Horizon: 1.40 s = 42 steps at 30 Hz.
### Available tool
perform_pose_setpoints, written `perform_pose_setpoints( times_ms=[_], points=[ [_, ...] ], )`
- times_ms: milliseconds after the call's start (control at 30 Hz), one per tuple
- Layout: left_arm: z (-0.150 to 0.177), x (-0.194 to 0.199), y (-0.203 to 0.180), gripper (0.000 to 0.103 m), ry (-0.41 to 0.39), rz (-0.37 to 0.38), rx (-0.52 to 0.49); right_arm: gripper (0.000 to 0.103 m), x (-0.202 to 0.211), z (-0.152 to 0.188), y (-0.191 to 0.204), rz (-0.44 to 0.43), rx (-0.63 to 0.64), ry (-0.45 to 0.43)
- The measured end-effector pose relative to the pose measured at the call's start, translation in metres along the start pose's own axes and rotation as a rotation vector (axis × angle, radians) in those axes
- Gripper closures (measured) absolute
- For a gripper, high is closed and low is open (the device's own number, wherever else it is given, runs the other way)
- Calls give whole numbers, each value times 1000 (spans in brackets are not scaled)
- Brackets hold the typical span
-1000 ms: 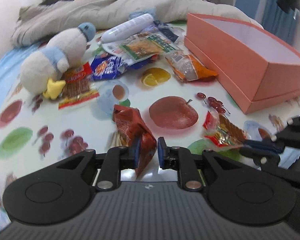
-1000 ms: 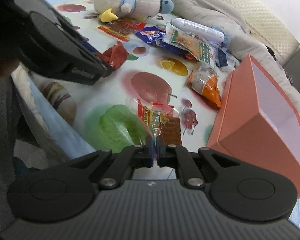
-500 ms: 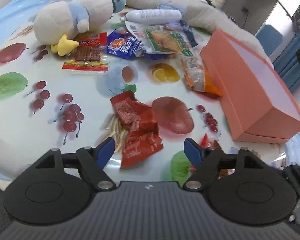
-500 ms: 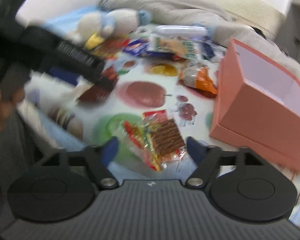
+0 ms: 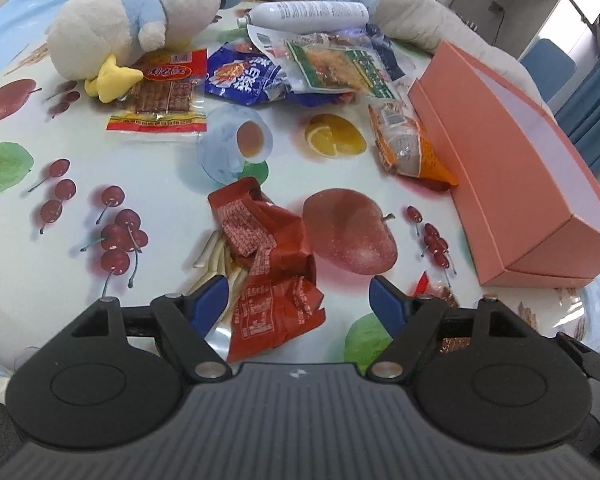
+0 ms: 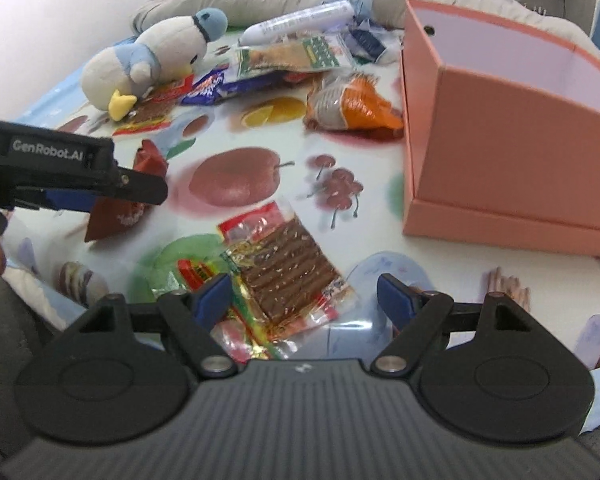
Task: Organize snacks
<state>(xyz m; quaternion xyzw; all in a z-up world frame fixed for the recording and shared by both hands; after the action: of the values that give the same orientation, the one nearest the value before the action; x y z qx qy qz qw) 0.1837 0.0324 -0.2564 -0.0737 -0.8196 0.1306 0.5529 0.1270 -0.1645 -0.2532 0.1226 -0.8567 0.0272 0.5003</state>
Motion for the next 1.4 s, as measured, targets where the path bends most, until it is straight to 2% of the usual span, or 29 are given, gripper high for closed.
perform_pose_setpoints(
  times_ms=[100, 333, 567, 600, 733, 1100, 1333, 1367, 1400],
  points=[
    [2, -5, 1, 23, 9, -5, -9, 21, -3, 3, -1, 1, 13, -25],
    [7, -12, 4, 26, 4, -29, -11, 21, -7, 2, 8, 23, 124, -20],
    [9, -13, 2, 53, 2, -43, -14, 42, -4, 2, 19, 55, 172, -3],
    [9, -12, 3, 53, 0, -38, -3, 46, -2, 1, 18, 62, 166, -4],
    [8, -9, -1, 55, -3, -43, -7, 50, 2, 3, 18, 76, 161, -14],
    [5, 8, -24, 56, -18, -32, -20, 52, 26, -6, 4, 107, 85, -56],
    [1, 11, -42, 58, -18, 1, -42, 54, 38, -10, -13, 87, -2, -54],
    [0, 12, -44, 58, -21, 2, -48, 92, 39, -11, -15, 92, -8, -53],
    [0, 13, -47, 59, -21, 4, -52, 93, 41, -11, -19, 89, -27, -47]
  ],
)
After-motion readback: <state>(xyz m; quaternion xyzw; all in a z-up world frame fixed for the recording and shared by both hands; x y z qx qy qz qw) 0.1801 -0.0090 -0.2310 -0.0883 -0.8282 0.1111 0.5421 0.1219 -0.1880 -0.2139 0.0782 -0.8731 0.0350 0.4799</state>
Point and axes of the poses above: each gripper's, at about its wrist camera, not at the fingertips, and x roughly against the way its jaws point, y to its left, z to its underside, the point moved 7 cm from there along -x, roughly the way its jaws point, and after that the axes turned 12 degrees about y, right-handed, at the moved point
